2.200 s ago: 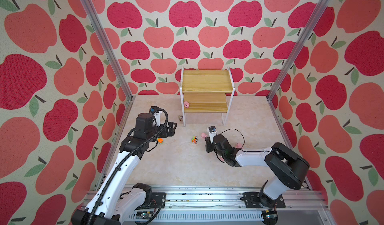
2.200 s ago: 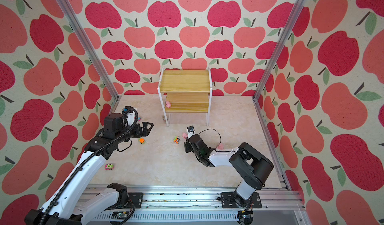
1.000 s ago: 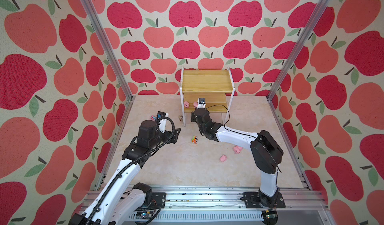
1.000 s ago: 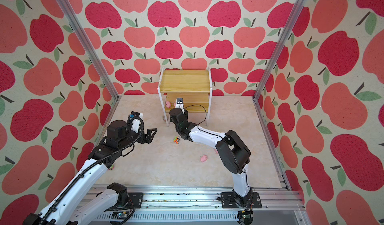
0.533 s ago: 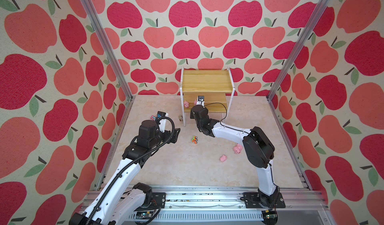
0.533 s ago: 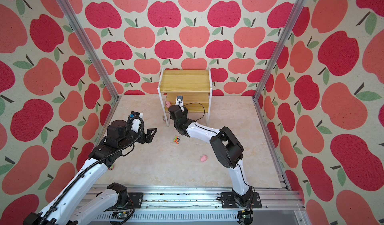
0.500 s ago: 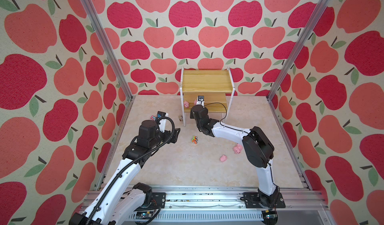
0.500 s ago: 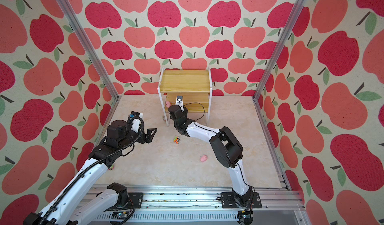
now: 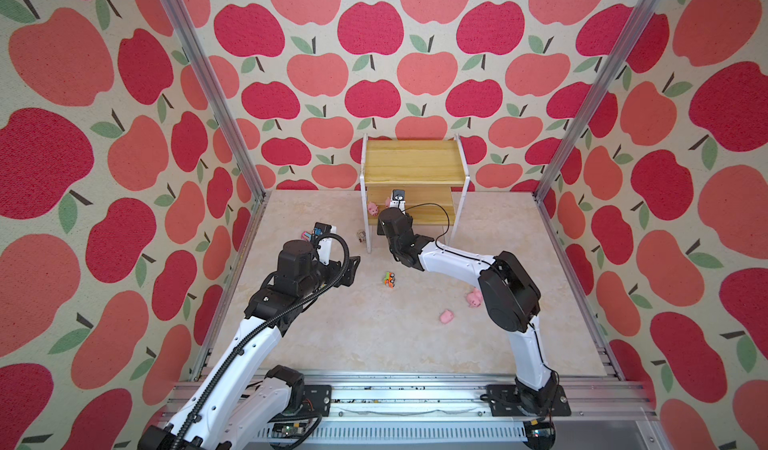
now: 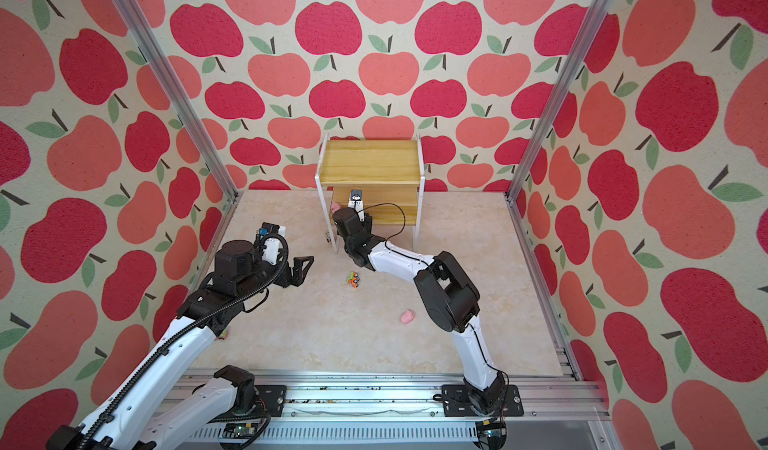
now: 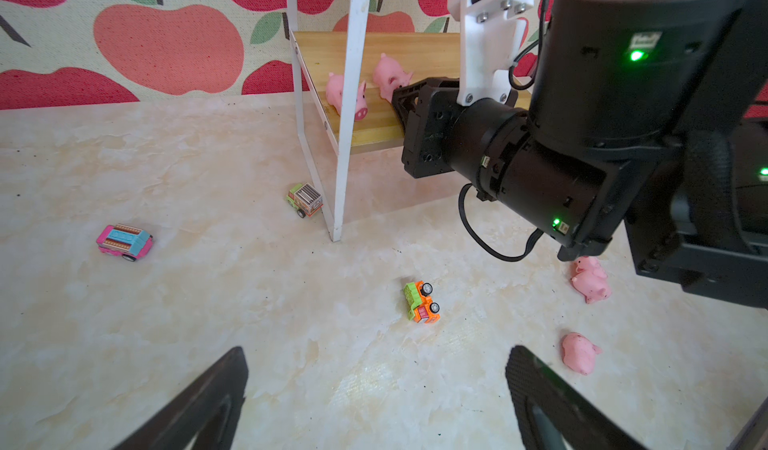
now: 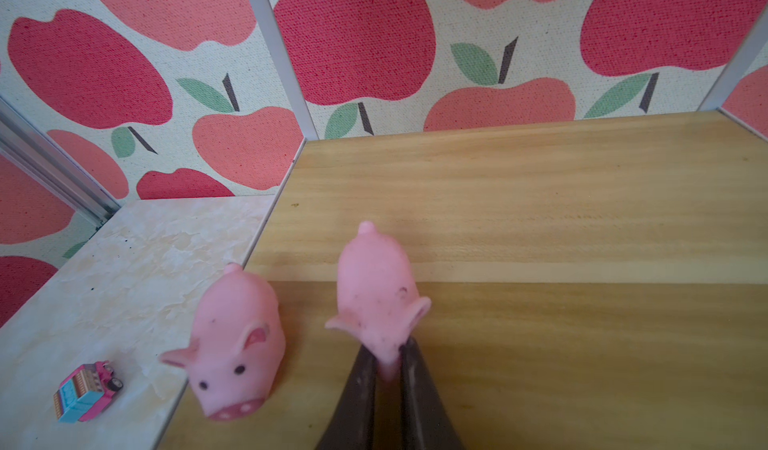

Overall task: Place and organize the plastic toys onto the shelf
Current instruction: 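Open the right gripper to release the pig beside the first pig, then withdraw the right gripper toward the robot while the left arm rises toward the shelf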

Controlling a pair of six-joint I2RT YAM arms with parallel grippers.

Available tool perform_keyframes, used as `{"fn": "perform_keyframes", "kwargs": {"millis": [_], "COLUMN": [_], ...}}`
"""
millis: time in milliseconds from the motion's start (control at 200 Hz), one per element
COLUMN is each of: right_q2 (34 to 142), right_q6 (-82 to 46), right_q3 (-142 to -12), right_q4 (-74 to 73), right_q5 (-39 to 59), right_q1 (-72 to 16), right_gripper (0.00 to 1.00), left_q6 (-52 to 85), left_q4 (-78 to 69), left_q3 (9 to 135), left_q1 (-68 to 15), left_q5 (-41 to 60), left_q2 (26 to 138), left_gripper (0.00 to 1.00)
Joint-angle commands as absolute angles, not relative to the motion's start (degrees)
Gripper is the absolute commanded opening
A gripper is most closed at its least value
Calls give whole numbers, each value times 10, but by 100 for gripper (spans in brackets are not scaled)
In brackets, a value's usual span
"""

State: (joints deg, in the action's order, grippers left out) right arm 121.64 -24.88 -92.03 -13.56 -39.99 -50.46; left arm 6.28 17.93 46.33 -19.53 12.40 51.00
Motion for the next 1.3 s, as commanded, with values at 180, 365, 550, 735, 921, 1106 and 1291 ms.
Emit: {"fn": "perform_keyframes", "kwargs": {"millis": [180, 365, 550, 735, 921, 1106, 1291], "right_q2": [1207, 1168, 1099, 1006, 922, 860, 793], "right_q6": [-253, -246, -245, -252, -281, -304, -312], "right_q3": [-918, -885, -800, -700, -613, -551, -470], "right_q4": [-123, -127, -140, -129, -59, 35, 38], "right_q5": [-410, -411, -401, -382, -361, -324, -285], "right_q1": [-503, -507, -515, -535, -554, -543, -517], "right_gripper": [30, 40, 52, 64, 68, 70, 71], "left_q6": [62, 62, 63, 65, 70, 76, 88], "left_q4": [185, 186, 186, 189, 193, 198, 207], "left_q3": [473, 474, 474, 476, 479, 481, 485], "left_q1": [-198, -198, -196, -193, -188, -187, -187], "left_q5": [118, 118, 113, 110, 104, 92, 74], "left_q2": [509, 510, 510, 518, 526, 536, 561], "left_gripper": [99, 99, 99, 99, 99, 99, 99]}}
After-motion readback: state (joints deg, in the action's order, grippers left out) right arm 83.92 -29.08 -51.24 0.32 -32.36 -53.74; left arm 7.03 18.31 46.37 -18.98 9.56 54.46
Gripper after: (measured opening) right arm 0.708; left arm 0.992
